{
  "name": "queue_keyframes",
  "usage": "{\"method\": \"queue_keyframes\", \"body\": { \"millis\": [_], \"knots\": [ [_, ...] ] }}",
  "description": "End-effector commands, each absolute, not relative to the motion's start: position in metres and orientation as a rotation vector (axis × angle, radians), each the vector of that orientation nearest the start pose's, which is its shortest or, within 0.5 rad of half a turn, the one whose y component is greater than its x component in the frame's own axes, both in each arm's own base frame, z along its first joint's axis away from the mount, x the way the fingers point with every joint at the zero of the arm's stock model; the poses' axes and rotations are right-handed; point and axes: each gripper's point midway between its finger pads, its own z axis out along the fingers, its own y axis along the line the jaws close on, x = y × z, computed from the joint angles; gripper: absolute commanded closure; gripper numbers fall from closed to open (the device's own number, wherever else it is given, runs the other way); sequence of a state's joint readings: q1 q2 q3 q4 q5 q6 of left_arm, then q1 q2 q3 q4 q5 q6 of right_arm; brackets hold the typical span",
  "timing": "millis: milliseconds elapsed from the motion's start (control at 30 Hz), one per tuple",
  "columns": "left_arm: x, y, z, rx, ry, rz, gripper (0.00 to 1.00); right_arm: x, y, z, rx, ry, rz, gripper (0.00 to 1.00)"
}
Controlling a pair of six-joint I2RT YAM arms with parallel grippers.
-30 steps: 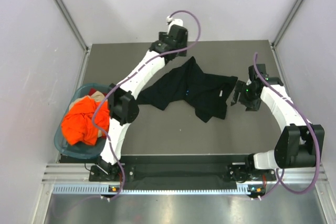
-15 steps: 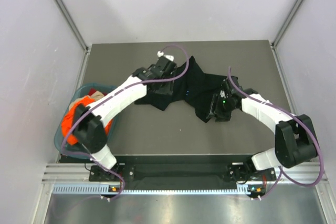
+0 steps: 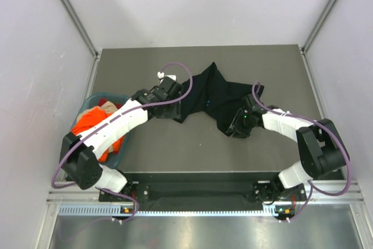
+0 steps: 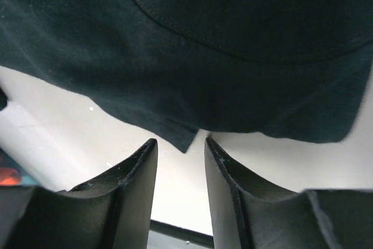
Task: Fold and stack the t-shirts
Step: Flatten the tshirt out
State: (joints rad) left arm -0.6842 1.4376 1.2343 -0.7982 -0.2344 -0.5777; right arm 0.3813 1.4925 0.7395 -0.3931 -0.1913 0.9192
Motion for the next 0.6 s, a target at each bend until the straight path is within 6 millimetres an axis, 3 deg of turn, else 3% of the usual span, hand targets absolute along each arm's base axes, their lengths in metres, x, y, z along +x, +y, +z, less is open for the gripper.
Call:
{"method": "queue_keyframes", "body": {
  "millis": [0, 133, 267, 367, 567],
  "knots": [
    [0.276, -0.191, 0.161, -0.026, 2.521, -0.155, 0.46, 0.26, 0.179, 0.022, 0.74, 2.716, 0.598, 0.62],
    [0.275, -0.189, 0.151, -0.025, 2.571, -0.107, 0.46, 0.258, 0.179, 0.013, 0.769, 2.738, 0.561, 0.65],
    [0.276, -0.186, 0.137, -0.027, 2.61, -0.03, 0.43, 0.266, 0.169, 0.01, 0.767, 2.702, 0.467, 0.77],
    [0.282, -0.189, 0.126, -0.012, 2.637, 0.003, 0.37, 0.272, 0.164, 0.014, 0.687, 2.709, 0.412, 1.0],
    [0.301, -0.213, 0.099, 0.032, 2.67, -0.038, 0.34, 0.273, 0.151, 0.036, 0.508, 2.703, 0.323, 1.0]
  ]
}}
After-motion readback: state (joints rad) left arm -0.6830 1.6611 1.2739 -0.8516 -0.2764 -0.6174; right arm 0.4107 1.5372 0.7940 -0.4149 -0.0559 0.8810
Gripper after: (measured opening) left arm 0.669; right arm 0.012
